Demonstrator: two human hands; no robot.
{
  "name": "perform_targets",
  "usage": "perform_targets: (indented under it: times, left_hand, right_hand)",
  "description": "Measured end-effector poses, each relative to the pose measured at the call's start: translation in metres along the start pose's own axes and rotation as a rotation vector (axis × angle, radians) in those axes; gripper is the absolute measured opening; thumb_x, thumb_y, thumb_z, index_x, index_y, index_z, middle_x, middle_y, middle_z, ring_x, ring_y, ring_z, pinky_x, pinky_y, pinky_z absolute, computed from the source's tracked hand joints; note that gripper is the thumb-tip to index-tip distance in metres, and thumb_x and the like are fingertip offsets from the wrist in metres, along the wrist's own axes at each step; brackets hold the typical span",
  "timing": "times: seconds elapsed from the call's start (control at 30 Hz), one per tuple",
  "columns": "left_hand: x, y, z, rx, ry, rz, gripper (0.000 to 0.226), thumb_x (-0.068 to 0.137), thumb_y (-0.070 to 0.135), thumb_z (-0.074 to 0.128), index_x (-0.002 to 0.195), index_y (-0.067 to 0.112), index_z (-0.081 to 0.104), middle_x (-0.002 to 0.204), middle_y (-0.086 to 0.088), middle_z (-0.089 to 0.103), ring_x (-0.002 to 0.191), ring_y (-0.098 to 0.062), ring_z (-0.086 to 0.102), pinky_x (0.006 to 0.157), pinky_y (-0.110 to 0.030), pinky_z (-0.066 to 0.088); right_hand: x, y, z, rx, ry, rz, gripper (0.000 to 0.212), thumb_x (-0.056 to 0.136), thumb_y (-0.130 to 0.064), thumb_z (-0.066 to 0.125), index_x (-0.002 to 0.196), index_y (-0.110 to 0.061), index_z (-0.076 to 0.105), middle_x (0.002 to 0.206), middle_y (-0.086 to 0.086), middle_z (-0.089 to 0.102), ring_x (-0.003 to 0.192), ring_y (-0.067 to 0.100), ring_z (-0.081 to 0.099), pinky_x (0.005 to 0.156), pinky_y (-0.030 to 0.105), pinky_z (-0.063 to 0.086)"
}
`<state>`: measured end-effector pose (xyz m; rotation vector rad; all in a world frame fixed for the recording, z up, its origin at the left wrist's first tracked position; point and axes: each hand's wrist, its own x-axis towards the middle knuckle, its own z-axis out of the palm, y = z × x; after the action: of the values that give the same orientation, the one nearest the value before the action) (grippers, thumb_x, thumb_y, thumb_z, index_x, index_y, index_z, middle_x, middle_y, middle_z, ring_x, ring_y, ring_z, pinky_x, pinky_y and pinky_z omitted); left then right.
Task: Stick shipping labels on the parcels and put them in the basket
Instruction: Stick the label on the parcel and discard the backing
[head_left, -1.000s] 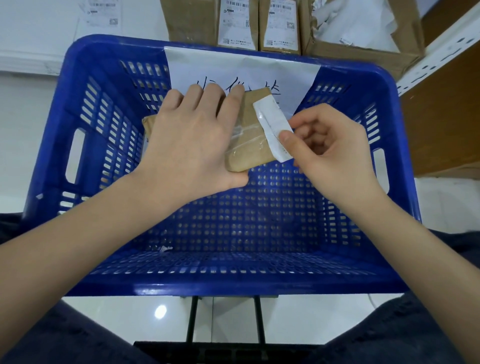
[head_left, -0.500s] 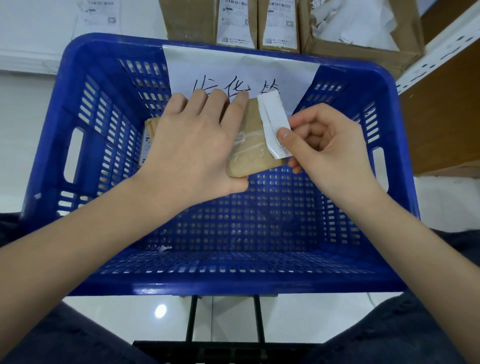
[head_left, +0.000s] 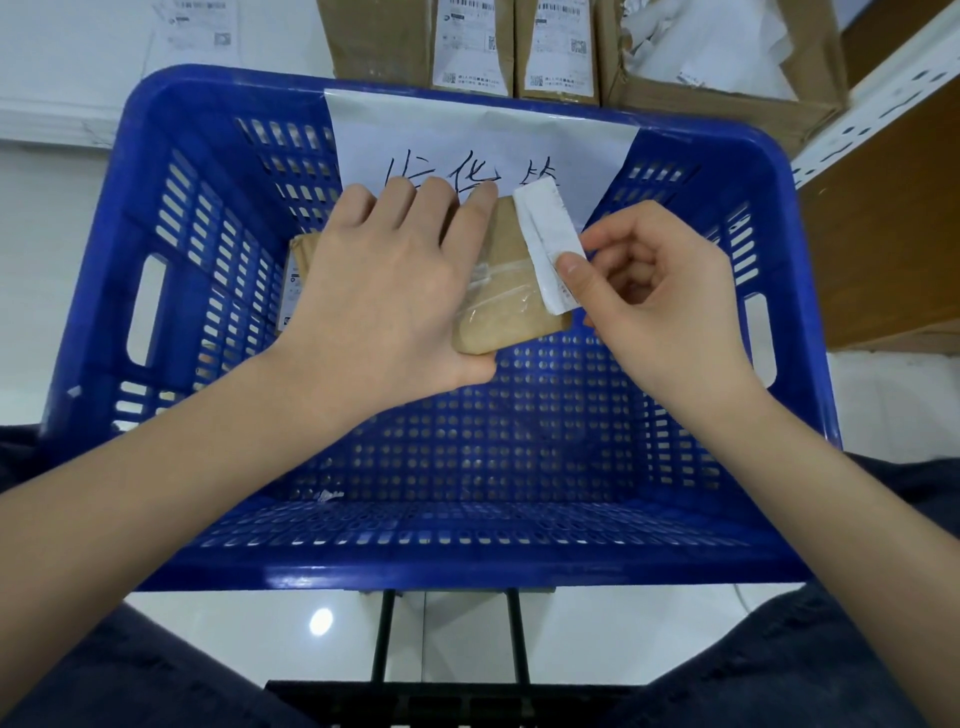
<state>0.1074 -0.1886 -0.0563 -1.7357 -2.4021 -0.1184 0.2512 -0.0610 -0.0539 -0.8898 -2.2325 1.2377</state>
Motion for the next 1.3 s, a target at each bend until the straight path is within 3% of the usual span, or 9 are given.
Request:
perform_targets:
  times: [0.33, 0.57, 0.87, 1.03, 1.3]
  left_hand:
    - [-0.001, 0.001, 0.001, 0.001, 0.007, 0.006, 0.099, 0.054, 0.054, 0.074, 0.132, -0.002, 0.049, 0.104, -0.021, 0.060, 0.087, -0.038, 0.058, 0.075, -0.044, 0.043]
    - [-0.002, 0.003, 0.001, 0.034, -0.006, 0.015, 0.101, 0.052, 0.054, 0.074, 0.132, -0.002, 0.049, 0.104, -0.021, 0.060, 0.087, -0.037, 0.058, 0.076, -0.044, 0.043]
    - [-0.003, 0.004, 0.004, 0.084, -0.006, 0.033, 0.099, 0.052, 0.055, 0.074, 0.131, -0.002, 0.051, 0.101, -0.019, 0.061, 0.084, -0.035, 0.058, 0.073, -0.041, 0.043]
    - [-0.003, 0.003, 0.004, 0.084, -0.011, 0.033, 0.101, 0.051, 0.055, 0.074, 0.131, -0.002, 0.050, 0.101, -0.019, 0.061, 0.085, -0.036, 0.057, 0.073, -0.042, 0.042]
    - [-0.003, 0.003, 0.005, 0.087, -0.015, 0.036, 0.099, 0.053, 0.054, 0.074, 0.132, -0.001, 0.049, 0.101, -0.018, 0.061, 0.085, -0.035, 0.057, 0.073, -0.042, 0.041]
  right_hand:
    - [-0.002, -0.001, 0.000, -0.091, 0.033, -0.110, 0.010, 0.087, -0.015, 0.068, 0.088, -0.018, 0.058, 0.066, -0.006, 0.058, 0.063, 0.015, 0.057, 0.055, 0.013, 0.044]
    - [-0.005, 0.004, 0.003, -0.184, 0.041, -0.202, 0.007, 0.087, -0.011, 0.065, 0.084, -0.005, 0.062, 0.064, 0.004, 0.058, 0.061, 0.018, 0.054, 0.055, 0.027, 0.045]
    - [-0.010, 0.011, 0.009, -0.349, 0.045, -0.385, 0.010, 0.088, -0.009, 0.062, 0.080, -0.004, 0.064, 0.071, -0.003, 0.051, 0.057, 0.012, 0.044, 0.052, 0.026, 0.041]
    - [-0.010, 0.013, 0.010, -0.358, 0.046, -0.408, 0.011, 0.089, -0.011, 0.063, 0.082, -0.004, 0.067, 0.071, 0.005, 0.056, 0.056, 0.012, 0.046, 0.051, 0.030, 0.043]
    - [-0.011, 0.016, 0.013, -0.307, 0.017, -0.384, 0.020, 0.086, -0.024, 0.068, 0.092, -0.006, 0.073, 0.079, 0.005, 0.059, 0.059, 0.009, 0.050, 0.056, 0.024, 0.046]
